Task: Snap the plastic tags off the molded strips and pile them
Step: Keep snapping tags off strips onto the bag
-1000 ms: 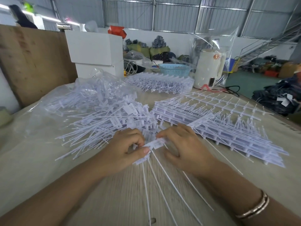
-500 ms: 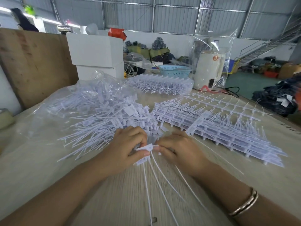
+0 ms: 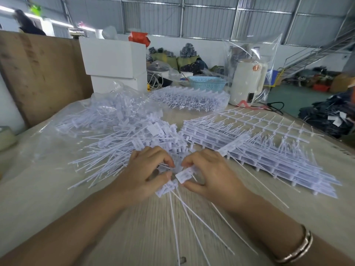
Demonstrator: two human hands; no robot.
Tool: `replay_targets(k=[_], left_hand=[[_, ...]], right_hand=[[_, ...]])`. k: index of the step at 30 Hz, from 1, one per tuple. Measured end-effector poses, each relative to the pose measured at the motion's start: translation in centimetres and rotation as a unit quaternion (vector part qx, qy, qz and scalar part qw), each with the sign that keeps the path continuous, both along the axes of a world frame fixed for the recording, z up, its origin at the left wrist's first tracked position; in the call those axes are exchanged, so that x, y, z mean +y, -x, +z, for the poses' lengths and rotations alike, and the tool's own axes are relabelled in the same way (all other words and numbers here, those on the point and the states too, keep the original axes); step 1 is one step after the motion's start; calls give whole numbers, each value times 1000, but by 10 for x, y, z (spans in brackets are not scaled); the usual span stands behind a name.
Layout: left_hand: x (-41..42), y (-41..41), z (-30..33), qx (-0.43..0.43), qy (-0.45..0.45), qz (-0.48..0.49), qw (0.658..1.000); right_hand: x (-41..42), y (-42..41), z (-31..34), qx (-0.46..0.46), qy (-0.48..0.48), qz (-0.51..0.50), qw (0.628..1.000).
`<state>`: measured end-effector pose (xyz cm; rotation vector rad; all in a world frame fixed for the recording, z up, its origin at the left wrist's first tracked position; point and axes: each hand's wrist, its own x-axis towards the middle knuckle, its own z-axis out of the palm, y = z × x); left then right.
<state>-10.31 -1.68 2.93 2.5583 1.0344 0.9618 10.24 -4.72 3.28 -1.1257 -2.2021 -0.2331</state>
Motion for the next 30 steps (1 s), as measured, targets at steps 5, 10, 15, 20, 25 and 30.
replay_targets(k=[5, 10, 15, 20, 25, 30], left_hand=[[-10, -22, -2, -33, 8, 6, 999], [-3, -16, -5, -28, 42, -13, 999], [-5, -17, -7, -6, 27, -21, 999], [-1, -13, -4, 32, -42, 3, 999], [1, -10, 0, 94, -119, 4, 988], [-3, -11, 4, 19, -31, -23, 999]], right_hand=[[-7, 6, 5, -22, 5, 13, 1000], [-5, -23, 16, -12, 66, 28, 997], [4, -16, 9, -77, 9, -21, 997], [8, -17, 10, -49, 73, -21, 996], [8, -14, 8, -29, 92, 2, 995], [8, -10, 5, 61, 158, 74, 983]])
